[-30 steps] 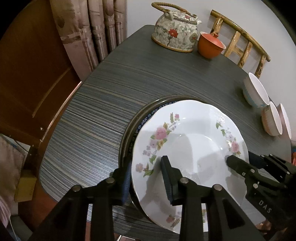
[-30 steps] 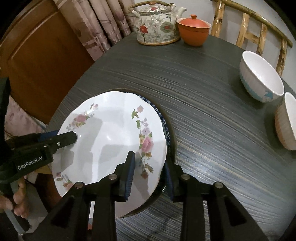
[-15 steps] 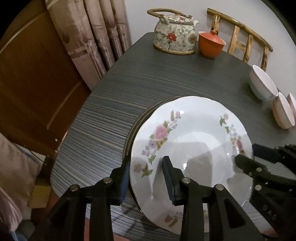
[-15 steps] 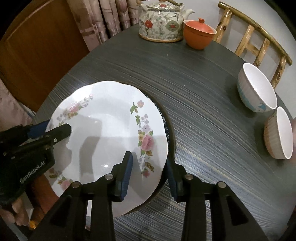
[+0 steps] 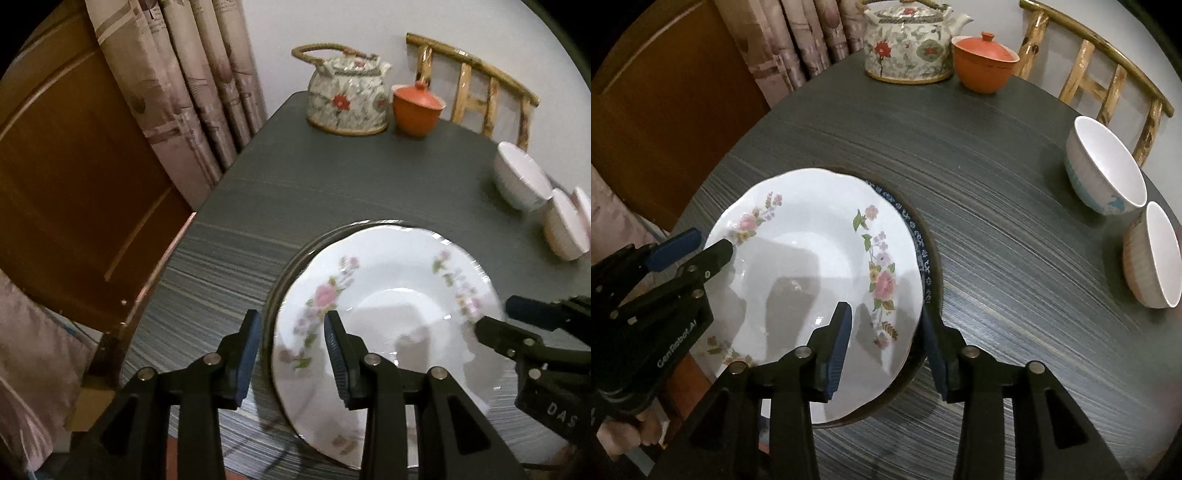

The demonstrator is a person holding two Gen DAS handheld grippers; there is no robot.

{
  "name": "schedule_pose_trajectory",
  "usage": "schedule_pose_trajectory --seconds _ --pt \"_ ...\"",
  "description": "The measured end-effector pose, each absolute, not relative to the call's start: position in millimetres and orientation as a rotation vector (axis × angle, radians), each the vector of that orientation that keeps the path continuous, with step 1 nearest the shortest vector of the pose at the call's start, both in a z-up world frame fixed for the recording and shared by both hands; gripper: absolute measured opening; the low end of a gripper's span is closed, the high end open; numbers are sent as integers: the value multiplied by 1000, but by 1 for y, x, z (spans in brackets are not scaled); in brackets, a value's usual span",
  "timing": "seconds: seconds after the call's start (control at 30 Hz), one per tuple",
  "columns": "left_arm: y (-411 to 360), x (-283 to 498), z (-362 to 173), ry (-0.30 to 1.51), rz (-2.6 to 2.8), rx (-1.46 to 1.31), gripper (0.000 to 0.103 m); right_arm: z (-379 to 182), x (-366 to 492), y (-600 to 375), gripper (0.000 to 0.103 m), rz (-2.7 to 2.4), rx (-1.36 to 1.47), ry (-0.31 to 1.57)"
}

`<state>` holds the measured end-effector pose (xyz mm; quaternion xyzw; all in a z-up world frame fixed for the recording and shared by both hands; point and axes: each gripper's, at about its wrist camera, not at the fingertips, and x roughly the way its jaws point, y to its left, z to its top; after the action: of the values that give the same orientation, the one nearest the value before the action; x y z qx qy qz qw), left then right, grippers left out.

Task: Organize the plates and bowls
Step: 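Open both tools and pull back from the stacked plates, then move both tools to the rim of the large pink bowl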

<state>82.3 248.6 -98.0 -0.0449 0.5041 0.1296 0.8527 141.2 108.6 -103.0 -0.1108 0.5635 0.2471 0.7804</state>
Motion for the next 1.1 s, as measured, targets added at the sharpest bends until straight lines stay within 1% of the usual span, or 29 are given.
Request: schedule_pose_trajectory --seconds 0.17,0.43,0.6,0.83,1.1 --pt "244 85 -81 1071 198 -163 38 -92 145 90 40 569 -128 1205" --pt "192 91 -57 1098 21 -200 39 -73 136 38 40 562 -26 1201" --pt "149 101 -44 1112 -66 -167 39 -61 127 -23 41 486 -5 1203" --pt "78 118 -18 1114 -116 -20 39 -40 125 -133 41 307 53 1168" --pt "15 172 11 1068 -197 -13 39 -24 148 -236 41 166 112 1130"
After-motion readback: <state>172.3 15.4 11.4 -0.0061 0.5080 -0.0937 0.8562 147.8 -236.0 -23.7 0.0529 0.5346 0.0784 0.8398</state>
